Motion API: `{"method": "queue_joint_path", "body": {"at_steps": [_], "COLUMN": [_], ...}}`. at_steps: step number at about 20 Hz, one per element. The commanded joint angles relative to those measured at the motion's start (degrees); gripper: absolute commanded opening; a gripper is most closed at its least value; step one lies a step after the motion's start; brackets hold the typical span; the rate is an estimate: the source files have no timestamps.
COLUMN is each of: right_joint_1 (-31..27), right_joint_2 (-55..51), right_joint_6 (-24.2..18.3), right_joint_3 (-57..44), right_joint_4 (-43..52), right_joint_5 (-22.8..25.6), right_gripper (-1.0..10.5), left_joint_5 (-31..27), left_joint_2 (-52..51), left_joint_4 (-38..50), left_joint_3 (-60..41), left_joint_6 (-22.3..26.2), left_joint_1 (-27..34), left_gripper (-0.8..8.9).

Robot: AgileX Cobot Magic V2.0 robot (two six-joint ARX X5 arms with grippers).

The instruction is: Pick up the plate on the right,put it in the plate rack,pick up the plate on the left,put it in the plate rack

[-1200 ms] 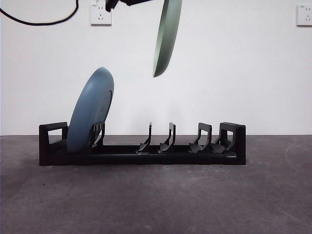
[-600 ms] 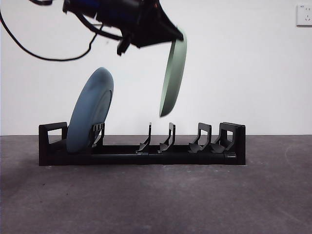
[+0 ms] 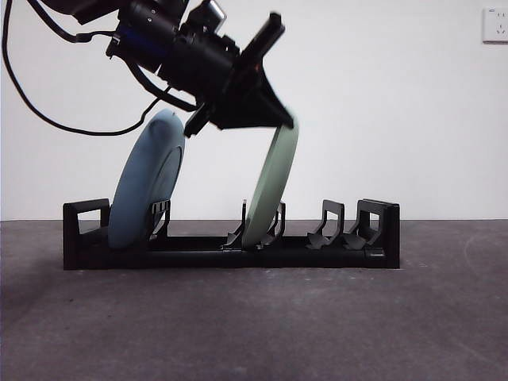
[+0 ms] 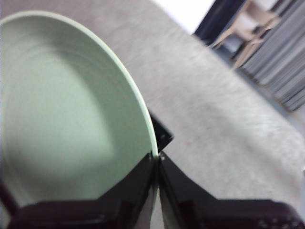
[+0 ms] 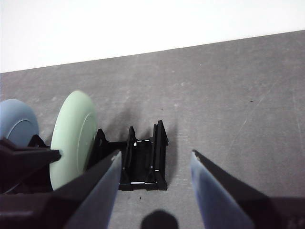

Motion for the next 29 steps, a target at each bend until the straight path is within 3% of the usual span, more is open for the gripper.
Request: {"method": "queue_joint_path", "body": {"at_steps": [1,8,14,16,18,22,29], "right_joint_1": [0.0,0.0,0.0,0.0,0.0,0.0,0.0], "right_joint_2": [0.0,0.0,1.2,1.9,2.8,3.8,2.8], "right_joint_6": [-0.5,-0.5,-4.6,-6.6,-8.9,-11.8,-12.5], "right_joint_3": [0.0,0.0,0.0,0.0,0.0,0.0,-0.8], "right_joint_4": [0.3,-0.2,-3.1,-4.7,-6.7,-9.3,-7.6], "right_joint_5": [0.1,-0.3,-8.0,-9.3,-9.3,-9.2,-8.9], "right_gripper": [2.4,2.4,2.4,2.3,1.4,-0.1,-0.1], "left_joint_5": [-1.1,-0.8,-1.3,-3.7,-8.2,-17.5,-29.4], "left_joint_2": [0.2,-0.2,-5.2,-8.0,-11.8,-19.3,-34.9], "left_joint_4": [-1.1,-3.0,-5.4,-7.8,-11.6,-20.1,-39.5], "left_joint_3": [0.1,0.1,0.1,0.1,0.1,0.1,-0.4], "left_joint_6": [2.5,3.7,8.5,11.5,15.7,23.0,25.9], "left_joint_1": [-0.5,-1.0,-2.5,-3.3,-4.4,-6.6,-4.1], "left_gripper": [0.02,2.58,2.57,2.56,2.41,-0.19,-0.08]}}
